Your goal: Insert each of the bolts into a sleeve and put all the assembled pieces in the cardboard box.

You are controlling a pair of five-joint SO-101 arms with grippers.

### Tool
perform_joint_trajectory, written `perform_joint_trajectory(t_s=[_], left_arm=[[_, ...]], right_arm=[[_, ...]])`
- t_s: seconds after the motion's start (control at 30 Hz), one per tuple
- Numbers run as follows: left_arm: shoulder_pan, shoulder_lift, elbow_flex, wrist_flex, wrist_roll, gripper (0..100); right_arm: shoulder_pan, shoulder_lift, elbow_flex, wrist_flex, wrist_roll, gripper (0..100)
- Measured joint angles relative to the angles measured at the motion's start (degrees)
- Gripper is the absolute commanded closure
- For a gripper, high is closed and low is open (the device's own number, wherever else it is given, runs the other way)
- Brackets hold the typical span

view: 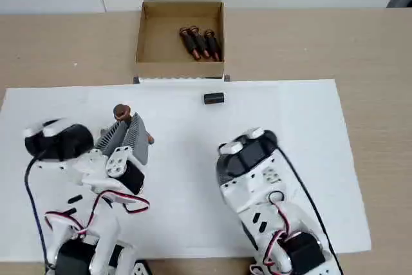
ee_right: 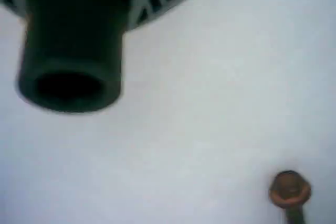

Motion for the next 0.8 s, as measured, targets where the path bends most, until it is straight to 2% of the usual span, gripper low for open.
perform_joint_trajectory(t_s=[0.17, 0.33, 0.57, 0.8], left_arm=[[1.2, -2.9, 0.6, -0.1, 4.0, 99], [6.2, -3.3, 0.6, -0.2, 7.5, 99], [12.8, -3.3, 2.3, -0.3, 7.8, 99], [17.1, -3.3, 4.4, -0.6, 7.6, 99]], right_arm=[[-5.4, 0.0, 0.0, 0.0, 0.0, 99.6], [-9.8, 0.0, 0.6, -0.3, 0.0, 99.6], [-10.9, 0.0, 1.1, -6.1, 0.0, 99.6], [-10.8, 0.0, 1.1, -6.9, 0.0, 99.5]])
